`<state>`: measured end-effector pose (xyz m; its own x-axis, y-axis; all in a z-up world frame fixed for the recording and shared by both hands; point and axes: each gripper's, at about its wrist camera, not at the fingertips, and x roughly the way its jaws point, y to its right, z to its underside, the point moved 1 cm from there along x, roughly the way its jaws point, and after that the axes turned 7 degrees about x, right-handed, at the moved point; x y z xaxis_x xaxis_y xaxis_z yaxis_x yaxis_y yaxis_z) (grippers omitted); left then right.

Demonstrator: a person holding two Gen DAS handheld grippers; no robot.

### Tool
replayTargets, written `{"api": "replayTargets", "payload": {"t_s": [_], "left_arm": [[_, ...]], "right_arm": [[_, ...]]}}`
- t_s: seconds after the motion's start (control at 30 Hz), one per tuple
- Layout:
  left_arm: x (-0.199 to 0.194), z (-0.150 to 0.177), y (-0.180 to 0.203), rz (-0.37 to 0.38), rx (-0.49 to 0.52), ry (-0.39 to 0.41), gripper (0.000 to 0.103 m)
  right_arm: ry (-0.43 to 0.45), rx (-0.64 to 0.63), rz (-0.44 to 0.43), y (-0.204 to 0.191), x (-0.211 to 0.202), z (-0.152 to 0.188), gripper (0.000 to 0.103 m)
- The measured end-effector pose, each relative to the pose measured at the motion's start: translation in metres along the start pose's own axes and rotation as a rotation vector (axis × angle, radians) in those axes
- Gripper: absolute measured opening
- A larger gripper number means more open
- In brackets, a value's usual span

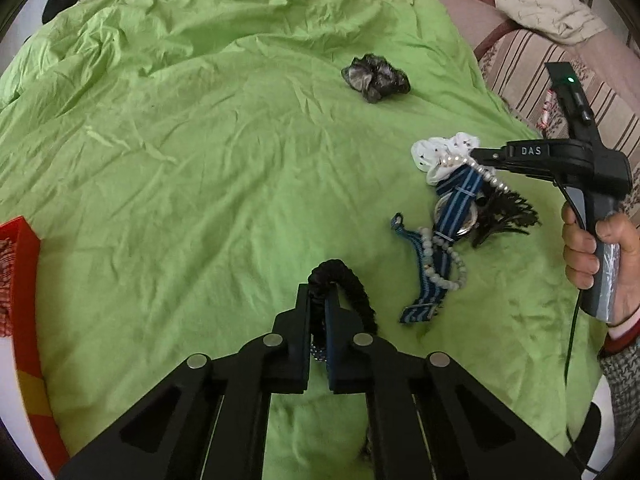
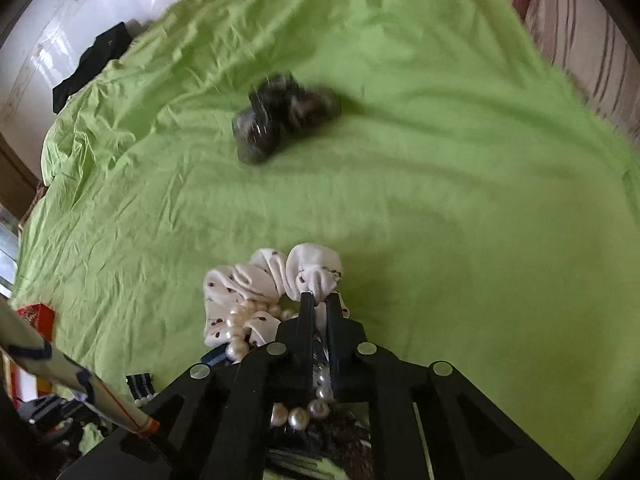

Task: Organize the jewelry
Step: 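Grasp the black scrunchie with the left tool while the right tool grasps the white pearl scrunchie, then carry the black and white scrunchies with both tools over the red-rimmed box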

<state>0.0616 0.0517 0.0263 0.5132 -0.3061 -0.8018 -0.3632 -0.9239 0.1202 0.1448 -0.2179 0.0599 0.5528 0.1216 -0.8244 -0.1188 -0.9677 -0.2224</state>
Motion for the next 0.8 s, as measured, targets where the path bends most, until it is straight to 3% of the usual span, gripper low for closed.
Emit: {"api": "replayTargets", "payload": {"t_s": [0.2, 0.33, 0.57, 0.8], "left_arm": [[-0.043, 0.005, -0.015, -0.101, -0.023, 0.051, 0.005], [-0.078, 0.01, -0.034, -0.129, -0.073, 0.092, 0.005], [-0.144, 0.031, -0.064, -0.17, -0.151, 0.174, 0.005], [-0.195, 0.066, -0.119, -0.2, -0.282, 0.222, 0.005]], "right_arm": [[0.119, 0.011, 0.171, 0.027, -0.058, -0.002, 0.006], [0.165, 0.022, 0.219, 0.043, -0.096, -0.001, 0.006], [0.241, -0.021, 0.205, 0.024, -0.159, 0.012, 0.006], [0.245, -0.126, 0.109, -0.043, -0.183, 0.042, 0.006]]}}
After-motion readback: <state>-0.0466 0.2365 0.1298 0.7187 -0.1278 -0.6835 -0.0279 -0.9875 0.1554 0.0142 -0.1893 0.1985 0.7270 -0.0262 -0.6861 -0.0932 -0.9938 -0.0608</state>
